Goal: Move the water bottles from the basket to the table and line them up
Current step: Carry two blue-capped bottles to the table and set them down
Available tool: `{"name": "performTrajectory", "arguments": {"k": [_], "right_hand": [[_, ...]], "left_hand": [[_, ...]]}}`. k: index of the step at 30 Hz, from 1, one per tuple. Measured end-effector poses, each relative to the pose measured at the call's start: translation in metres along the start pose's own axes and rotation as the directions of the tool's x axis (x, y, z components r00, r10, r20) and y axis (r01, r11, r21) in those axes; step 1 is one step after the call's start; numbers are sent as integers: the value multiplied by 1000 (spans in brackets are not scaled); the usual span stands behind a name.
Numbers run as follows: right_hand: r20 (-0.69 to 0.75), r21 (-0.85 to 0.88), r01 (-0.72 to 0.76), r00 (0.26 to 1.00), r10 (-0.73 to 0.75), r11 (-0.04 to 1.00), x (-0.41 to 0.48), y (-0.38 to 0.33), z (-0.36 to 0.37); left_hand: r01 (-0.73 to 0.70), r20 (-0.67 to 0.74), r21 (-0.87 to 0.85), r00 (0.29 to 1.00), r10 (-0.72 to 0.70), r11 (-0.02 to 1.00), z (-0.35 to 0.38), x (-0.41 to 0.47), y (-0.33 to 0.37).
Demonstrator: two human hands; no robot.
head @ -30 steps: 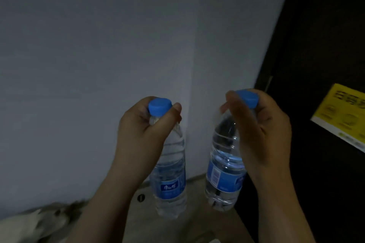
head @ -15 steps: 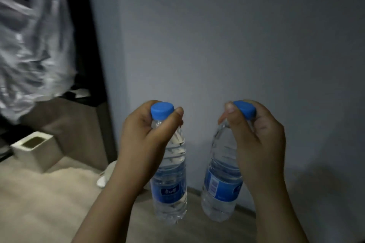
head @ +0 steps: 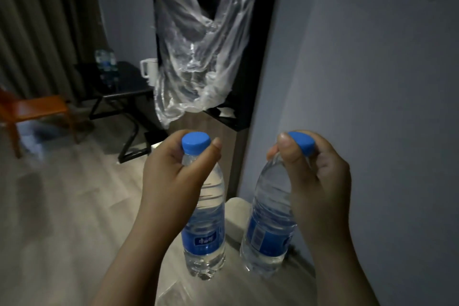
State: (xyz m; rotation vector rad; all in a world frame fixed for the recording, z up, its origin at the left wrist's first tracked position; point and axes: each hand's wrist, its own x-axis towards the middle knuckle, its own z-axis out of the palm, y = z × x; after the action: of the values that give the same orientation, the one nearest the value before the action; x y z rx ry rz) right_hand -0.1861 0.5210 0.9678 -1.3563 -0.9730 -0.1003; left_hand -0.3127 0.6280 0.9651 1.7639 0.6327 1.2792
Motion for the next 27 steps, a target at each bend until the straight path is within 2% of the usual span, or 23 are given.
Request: {"name": "performTrajectory", "arguments": {"k": [9, 19, 27], "right_hand": [[194, 106, -7, 981, -14, 994, 48, 42, 119], [348, 404, -19, 928, -135, 914, 140, 96, 239], [449, 394, -86, 887, -110, 915, 185, 132, 330]], "left_hand": [[84, -203, 112, 977, -60, 990, -60, 54, -64], [106, -366, 274, 930, 2, 956, -86, 156, -111], [182, -458, 295, 889, -29, 938, -117, 218, -160]]}}
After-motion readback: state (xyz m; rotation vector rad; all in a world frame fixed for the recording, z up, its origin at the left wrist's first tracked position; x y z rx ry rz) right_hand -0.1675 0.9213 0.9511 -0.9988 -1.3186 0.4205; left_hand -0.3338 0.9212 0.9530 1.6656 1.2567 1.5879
